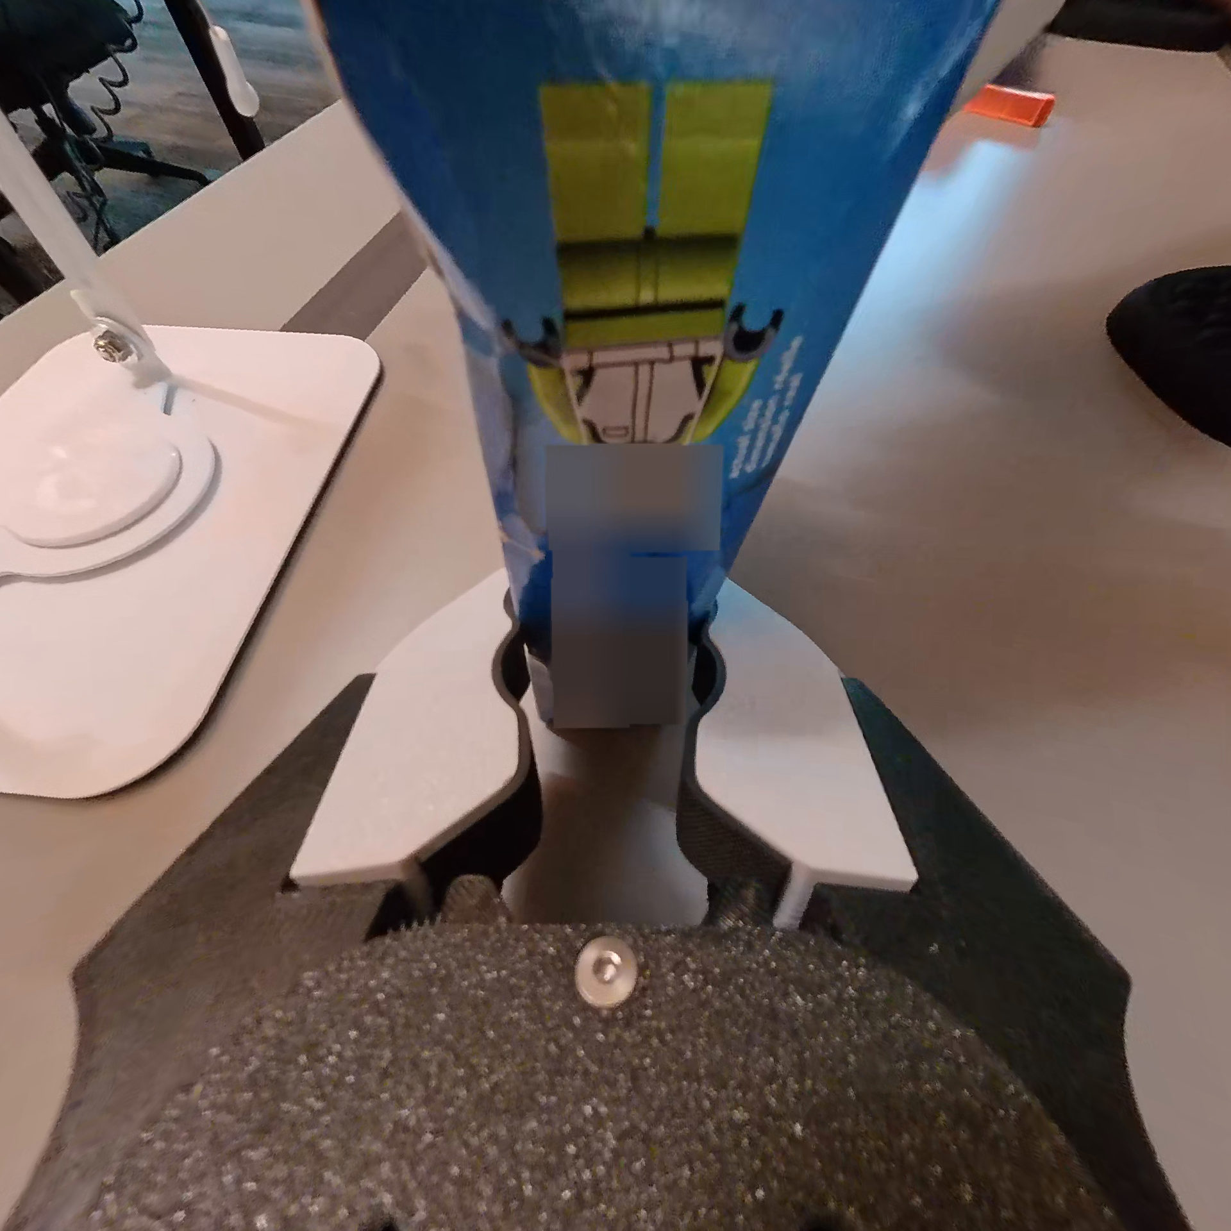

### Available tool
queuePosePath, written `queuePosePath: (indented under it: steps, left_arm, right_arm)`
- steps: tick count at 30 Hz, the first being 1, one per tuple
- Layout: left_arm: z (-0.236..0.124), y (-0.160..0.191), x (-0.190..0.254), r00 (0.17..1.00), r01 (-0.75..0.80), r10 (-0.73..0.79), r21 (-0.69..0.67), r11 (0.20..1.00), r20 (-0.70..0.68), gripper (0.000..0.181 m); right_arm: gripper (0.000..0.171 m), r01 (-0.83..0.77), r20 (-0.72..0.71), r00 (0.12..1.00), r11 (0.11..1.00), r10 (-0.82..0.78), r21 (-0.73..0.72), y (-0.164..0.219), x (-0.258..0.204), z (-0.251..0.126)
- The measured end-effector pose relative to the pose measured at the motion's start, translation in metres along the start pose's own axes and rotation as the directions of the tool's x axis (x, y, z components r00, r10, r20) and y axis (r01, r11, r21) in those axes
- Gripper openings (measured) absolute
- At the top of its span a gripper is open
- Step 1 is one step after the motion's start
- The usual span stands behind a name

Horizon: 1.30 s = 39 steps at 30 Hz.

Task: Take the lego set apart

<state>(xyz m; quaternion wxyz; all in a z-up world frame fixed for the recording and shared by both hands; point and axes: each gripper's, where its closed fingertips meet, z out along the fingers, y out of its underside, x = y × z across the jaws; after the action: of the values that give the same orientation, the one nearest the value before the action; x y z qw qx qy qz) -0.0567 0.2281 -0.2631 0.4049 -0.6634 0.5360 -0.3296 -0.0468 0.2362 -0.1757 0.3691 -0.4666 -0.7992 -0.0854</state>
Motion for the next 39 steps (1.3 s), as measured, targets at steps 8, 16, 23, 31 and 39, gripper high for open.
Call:
queuePosePath:
  steps: [8, 16, 23, 31, 39]
  left_arm:
    - [-0.001, 0.000, -0.001, 0.999, 0.030, -0.030, 0.009, 1.000, -0.015, 0.047]
    - [-0.001, 0.000, -0.003, 0.999, 0.034, -0.033, 0.010, 0.999, -0.009, 0.047]
    - [-0.001, 0.001, -0.003, 1.000, 0.021, -0.021, 0.011, 1.000, -0.012, 0.047]
    - [-0.002, 0.002, -0.003, 1.000, 0.020, -0.019, 0.007, 1.000, -0.017, 0.047]
    - [-0.006, 0.001, 0.000, 0.994, -0.096, 0.094, -0.039, 0.995, -0.048, 0.046]
  right_arm:
    - [0.054, -0.027, -0.111, 0.993, 0.998, 0.034, 0.063, -0.011, 0.023, -0.025]
    - [0.052, -0.123, -0.035, 0.991, 0.988, 0.126, 0.094, -0.007, 0.004, -0.014]
    - [0.045, -0.175, -0.052, 0.982, 0.981, 0.180, 0.083, 0.011, 0.018, -0.031]
    - [0.056, -0.292, -0.086, 0.948, 0.944, 0.307, 0.150, 0.023, 0.032, -0.038]
    - [0.073, -0.275, 0.169, 0.944, 0.959, 0.282, -0.064, 0.040, 0.010, -0.034]
